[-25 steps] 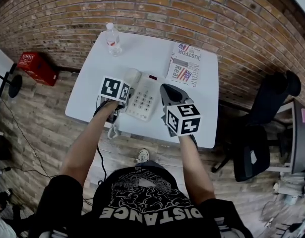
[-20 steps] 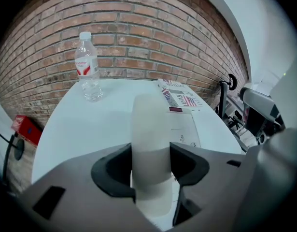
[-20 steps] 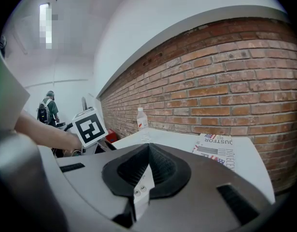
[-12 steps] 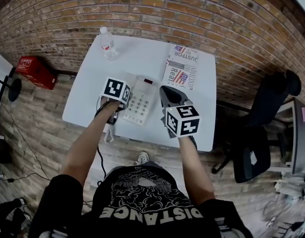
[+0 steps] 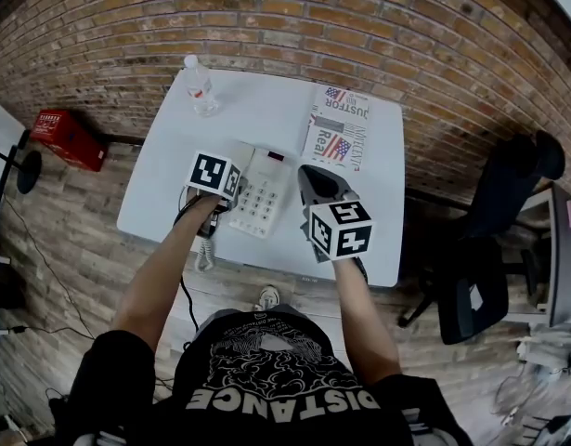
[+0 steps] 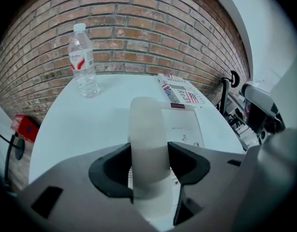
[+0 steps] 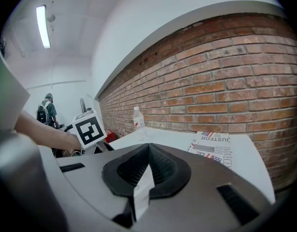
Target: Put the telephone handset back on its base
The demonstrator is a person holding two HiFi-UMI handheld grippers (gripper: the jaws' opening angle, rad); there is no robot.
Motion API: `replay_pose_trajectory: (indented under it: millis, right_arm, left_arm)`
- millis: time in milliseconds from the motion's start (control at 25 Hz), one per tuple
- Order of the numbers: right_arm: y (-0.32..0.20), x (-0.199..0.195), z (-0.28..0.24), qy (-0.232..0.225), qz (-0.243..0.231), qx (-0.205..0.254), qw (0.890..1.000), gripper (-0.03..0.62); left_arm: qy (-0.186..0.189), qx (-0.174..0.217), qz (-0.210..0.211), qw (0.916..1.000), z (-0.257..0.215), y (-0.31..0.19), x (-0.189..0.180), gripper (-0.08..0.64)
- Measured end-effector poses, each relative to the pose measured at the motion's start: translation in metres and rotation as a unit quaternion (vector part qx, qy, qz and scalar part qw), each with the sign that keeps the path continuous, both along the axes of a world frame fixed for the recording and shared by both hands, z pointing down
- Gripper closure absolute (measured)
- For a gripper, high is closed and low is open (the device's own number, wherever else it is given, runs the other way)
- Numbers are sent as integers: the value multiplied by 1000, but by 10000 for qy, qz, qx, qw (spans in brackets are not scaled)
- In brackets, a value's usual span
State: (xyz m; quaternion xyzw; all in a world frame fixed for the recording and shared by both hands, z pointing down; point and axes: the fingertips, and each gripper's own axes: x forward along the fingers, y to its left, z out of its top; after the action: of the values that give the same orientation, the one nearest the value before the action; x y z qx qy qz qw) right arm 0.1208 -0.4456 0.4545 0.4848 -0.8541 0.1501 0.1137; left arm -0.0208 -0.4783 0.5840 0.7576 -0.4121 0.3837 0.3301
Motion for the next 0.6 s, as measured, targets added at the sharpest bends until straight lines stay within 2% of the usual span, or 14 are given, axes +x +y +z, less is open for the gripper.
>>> replay_pose_trajectory:
  millis: [240,600]
  right_arm:
    - [4,-4,1,-23,35,-42,10000,592]
    - [19,-15,-10,6,372,18,9993,592]
  left_arm:
    - [132,195,59,9997,-11,1,-3,325]
    - [669,808,317,9940,-55,8,-9,325]
